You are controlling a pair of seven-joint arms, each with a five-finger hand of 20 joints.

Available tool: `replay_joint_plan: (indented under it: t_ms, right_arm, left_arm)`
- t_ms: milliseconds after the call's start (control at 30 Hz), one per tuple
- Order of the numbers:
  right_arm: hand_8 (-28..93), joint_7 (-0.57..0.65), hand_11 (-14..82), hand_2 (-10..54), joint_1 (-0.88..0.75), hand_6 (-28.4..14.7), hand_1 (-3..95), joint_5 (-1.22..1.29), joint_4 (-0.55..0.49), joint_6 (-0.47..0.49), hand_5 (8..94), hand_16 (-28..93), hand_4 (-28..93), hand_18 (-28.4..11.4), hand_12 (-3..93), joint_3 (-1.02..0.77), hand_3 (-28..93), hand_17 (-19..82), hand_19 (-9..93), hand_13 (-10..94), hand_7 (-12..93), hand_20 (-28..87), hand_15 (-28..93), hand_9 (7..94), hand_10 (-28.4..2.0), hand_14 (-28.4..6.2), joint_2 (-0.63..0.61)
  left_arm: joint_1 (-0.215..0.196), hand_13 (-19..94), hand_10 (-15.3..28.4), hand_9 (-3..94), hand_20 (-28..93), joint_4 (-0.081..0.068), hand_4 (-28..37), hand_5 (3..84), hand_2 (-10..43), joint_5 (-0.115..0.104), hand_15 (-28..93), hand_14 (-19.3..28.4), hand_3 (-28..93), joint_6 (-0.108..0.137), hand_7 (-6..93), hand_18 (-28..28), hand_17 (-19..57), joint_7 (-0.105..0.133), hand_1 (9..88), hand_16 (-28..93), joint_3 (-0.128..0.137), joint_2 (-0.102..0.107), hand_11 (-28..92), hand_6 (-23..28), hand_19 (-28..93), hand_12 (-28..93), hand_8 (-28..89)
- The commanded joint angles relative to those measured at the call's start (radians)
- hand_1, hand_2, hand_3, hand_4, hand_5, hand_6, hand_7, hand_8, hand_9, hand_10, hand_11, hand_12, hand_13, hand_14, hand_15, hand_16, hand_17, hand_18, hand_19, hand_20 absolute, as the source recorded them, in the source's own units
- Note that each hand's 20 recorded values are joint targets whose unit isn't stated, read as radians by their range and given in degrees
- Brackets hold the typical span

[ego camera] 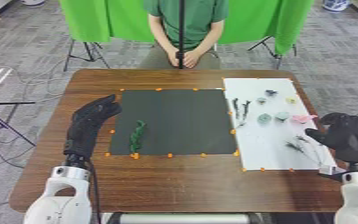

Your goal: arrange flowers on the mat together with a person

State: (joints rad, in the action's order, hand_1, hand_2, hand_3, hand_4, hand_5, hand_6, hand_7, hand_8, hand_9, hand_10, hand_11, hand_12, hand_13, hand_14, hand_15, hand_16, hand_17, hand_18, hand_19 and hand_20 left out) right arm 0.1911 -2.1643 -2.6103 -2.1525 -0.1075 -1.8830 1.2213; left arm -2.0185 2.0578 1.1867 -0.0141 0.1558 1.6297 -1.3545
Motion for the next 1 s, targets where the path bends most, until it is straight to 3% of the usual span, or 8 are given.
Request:
replay_joint_plan:
  t_ms: [33,533,733,800,833,867,900,1000]
  right_arm:
    - [-9,0.020,29.7,-9.5,0.009,0.6,28.7,0.037,0.094,0.022,61.3,29,-28,-16.3,28.7,0.007,74,26,44,62,23,44,34,65.0,-12.7,-11.6,-0.015]
    - [-10,0.071,29.9,-9.5,0.044,1.8,34.8,-0.035,0.216,-0.008,67.5,30,-28,-17.2,28.3,0.067,71,29,49,67,22,48,40,72.5,-11.0,-10.7,-0.028]
    - [-10,0.101,30.9,-9.5,0.060,3.0,41.5,-0.061,0.261,-0.095,71.3,30,-28,-17.1,27.8,0.099,68,29,51,70,24,49,43,77.2,-10.2,-9.7,-0.020]
    - [3,0.105,31.3,-9.5,0.065,3.2,51.4,-0.056,0.268,-0.126,74.2,31,-28,-16.9,27.9,0.109,51,30,52,71,24,49,46,80.1,-9.8,-9.5,-0.020]
    - [5,0.109,31.3,-9.5,0.068,3.3,60.8,-0.056,0.272,-0.145,75.0,31,-14,-16.9,28.2,0.116,28,30,52,71,24,49,47,80.8,-9.7,-9.3,-0.020]
    - [8,0.112,29.4,-9.5,0.072,3.5,75.7,-0.051,0.277,-0.165,77.1,31,9,-16.8,31.9,0.122,-9,30,52,72,25,49,48,83.2,-8.9,-9.2,-0.021]
    - [9,0.111,28.4,-9.5,0.073,3.7,81.3,-0.043,0.277,-0.174,78.5,31,17,-16.7,33.9,0.124,-22,30,52,72,25,49,50,84.7,-8.6,-9.2,-0.020]
    - [10,0.109,24.8,-9.5,0.079,4.5,85.4,-0.054,0.281,-0.201,81.5,32,29,-16.6,39.4,0.132,-28,31,54,73,27,49,53,88.9,-7.9,-8.9,-0.020]
  left_arm:
    - [-0.016,36,13.4,46.7,19,0.002,-17.9,48.0,-5.5,0.001,26,18.9,63,-0.004,15.7,16.8,0.4,-0.010,31.0,2,-0.016,-0.004,21,5.7,19,14,-5]
    - [-0.029,36,13.4,46.7,19,0.006,-17.9,48.1,-5.4,-0.010,26,18.9,63,0.017,15.8,16.7,0.5,-0.006,30.9,2,-0.015,0.009,21,5.7,19,14,-6]
    - [-0.032,36,13.5,46.6,19,0.008,-18.0,48.0,-5.3,-0.005,26,18.9,63,0.010,15.9,16.7,0.5,-0.008,31.0,2,-0.009,-0.001,21,5.6,19,14,-6]
    - [-0.033,36,13.5,46.6,19,0.007,-18.0,48.0,-5.3,-0.006,26,18.8,63,0.010,15.9,16.7,0.5,-0.009,31.0,2,-0.007,-0.002,21,5.6,19,14,-6]
    - [-0.033,36,13.5,46.6,19,0.007,-17.9,48.0,-5.3,-0.005,26,18.8,63,0.008,15.9,16.7,0.5,-0.009,31.0,2,-0.007,-0.004,21,5.6,19,14,-6]
    - [-0.033,36,13.5,46.6,19,0.008,-17.9,48.0,-5.3,-0.003,26,18.8,63,0.005,15.9,16.7,0.5,-0.010,31.0,2,-0.005,-0.007,21,5.6,19,14,-6]
    - [-0.034,36,13.5,46.6,19,0.008,-17.8,48.0,-5.3,-0.002,26,18.8,63,0.003,15.9,16.7,0.5,-0.009,30.9,2,-0.004,-0.009,21,5.6,19,14,-6]
    - [-0.033,36,13.5,46.6,19,0.007,-17.8,48.1,-5.4,0.000,26,18.8,63,0.001,15.9,16.7,0.5,-0.012,30.9,2,-0.004,-0.012,21,5.7,19,14,-6]
